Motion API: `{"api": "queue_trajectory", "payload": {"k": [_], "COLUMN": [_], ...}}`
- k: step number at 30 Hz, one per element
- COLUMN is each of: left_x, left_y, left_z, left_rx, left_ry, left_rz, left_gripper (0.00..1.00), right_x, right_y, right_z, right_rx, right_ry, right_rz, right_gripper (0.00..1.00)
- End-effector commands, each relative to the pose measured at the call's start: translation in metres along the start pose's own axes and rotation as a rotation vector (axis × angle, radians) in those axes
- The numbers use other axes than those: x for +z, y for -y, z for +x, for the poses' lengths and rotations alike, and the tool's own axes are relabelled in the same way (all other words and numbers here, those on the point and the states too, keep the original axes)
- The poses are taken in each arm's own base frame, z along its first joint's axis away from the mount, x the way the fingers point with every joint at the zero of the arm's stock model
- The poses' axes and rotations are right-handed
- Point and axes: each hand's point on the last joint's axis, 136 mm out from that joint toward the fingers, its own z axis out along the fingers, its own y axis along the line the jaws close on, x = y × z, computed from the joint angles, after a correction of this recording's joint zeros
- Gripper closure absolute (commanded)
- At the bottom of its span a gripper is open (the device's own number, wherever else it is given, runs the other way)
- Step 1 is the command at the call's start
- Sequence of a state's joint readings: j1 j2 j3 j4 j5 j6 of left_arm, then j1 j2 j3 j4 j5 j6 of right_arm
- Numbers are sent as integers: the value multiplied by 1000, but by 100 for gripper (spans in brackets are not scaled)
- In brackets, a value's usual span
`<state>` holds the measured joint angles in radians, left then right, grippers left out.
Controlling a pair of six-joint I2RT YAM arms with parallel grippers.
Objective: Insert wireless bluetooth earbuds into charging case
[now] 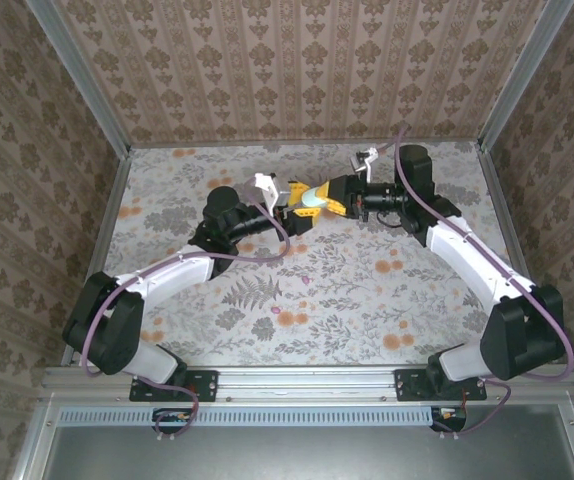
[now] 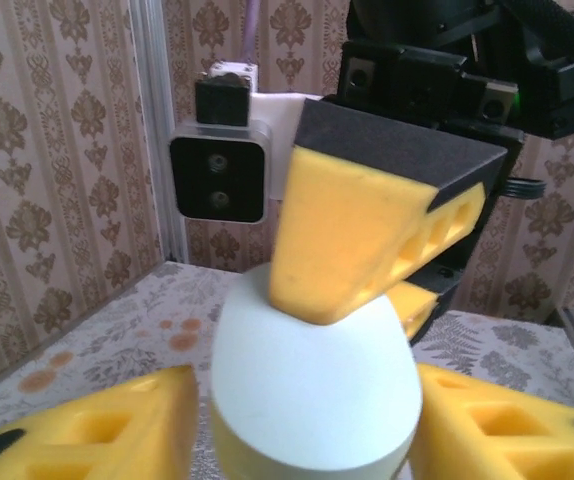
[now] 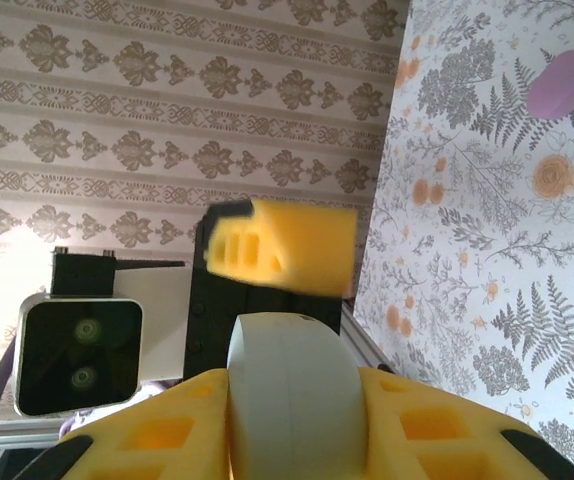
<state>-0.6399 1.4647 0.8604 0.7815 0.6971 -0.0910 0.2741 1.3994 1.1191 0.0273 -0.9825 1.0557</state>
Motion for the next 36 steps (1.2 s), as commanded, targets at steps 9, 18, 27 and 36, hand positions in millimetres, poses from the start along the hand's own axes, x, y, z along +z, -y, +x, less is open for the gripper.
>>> {"api": "queue_trajectory", "payload": {"k": [9,18,27,36], "left_x": [-25,-63,-106,-123], "left_y": [-13,-23,-24,-24], "left_z": [6,0,-1,-3], "left_rx": [75,54,13,-35], "left_ry": [-59,-54,-72,-95], "left_rz": [-132,-321,-458,-504], "left_gripper": [21,19,13,8], "right_x": [-21,-21,9,22], "right_y": [30,177,244,279], "right_z": [-28,-38,-46,-62], "right_rx": [-15,186,266,257], "right_ry": [238,384,339,343], "right_rz": [132,436,468,516], "right_gripper": [80,81,80,79]}}
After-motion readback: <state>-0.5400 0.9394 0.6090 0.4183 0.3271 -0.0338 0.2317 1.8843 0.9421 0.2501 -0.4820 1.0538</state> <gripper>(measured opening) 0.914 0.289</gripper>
